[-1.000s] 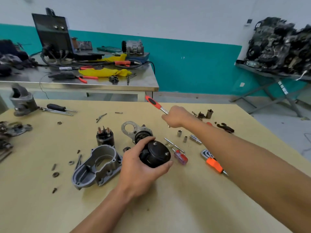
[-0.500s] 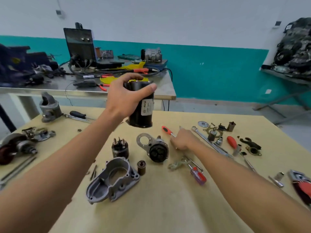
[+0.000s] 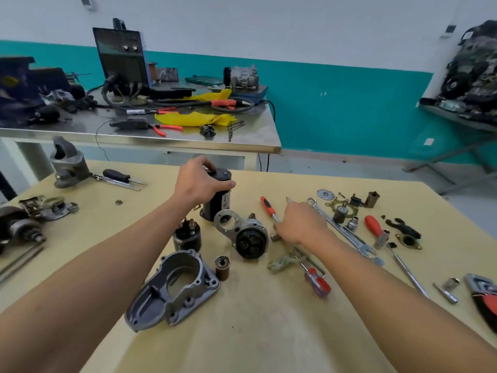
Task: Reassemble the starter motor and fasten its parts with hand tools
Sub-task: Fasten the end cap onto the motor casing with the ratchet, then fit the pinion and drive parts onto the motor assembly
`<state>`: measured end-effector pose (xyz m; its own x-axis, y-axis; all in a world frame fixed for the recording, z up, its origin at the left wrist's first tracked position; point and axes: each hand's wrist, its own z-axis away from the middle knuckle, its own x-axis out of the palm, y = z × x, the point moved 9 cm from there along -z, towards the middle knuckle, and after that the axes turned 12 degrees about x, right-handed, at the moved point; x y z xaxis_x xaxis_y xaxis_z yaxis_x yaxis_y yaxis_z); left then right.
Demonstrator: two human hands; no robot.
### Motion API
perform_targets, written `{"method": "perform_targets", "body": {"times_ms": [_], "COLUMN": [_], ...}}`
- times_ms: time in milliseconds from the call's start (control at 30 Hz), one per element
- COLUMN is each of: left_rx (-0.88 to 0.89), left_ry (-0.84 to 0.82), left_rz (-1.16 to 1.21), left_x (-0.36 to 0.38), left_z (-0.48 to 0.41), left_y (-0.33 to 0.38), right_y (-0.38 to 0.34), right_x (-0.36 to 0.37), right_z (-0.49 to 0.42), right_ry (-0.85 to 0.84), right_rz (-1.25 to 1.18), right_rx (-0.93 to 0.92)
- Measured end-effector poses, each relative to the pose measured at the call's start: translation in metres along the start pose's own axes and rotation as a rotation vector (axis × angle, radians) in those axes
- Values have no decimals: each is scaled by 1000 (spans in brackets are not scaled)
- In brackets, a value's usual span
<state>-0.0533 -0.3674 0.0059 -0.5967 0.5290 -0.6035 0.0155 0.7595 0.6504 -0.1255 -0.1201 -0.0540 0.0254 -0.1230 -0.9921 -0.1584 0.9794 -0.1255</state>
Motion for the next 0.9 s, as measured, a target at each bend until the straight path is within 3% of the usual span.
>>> {"method": "perform_targets", "body": {"times_ms": [133,233,300,433,633,767,900], "left_rx": [-8,-45,-57,11,64,-14,-120], "left_ry": [-69,-203,-303,-415,-285,-305,-137], "left_rz": [-11,28,60,32,9,130,180], "left_x": [1,-2,-8,-16,-24,-34,-74], "left_z": [2,5,10,25,38,51,82], "left_y": [2,4,4,8,6,-2,-26], "right_y": [-12,-21,-29,-68,-90,-78,-68], "right_x": [-39,-68,-77,-69,-41,-38,-60], "right_z": [23,53,69,80,76,82,107], "right_ry": [180,283,312,196,17,82,261], "right_rz": [-355,-705,-801,-726,-708,-688,-832], "right_rx": [-61,-162,-226,-343,-293,-269,-340]}}
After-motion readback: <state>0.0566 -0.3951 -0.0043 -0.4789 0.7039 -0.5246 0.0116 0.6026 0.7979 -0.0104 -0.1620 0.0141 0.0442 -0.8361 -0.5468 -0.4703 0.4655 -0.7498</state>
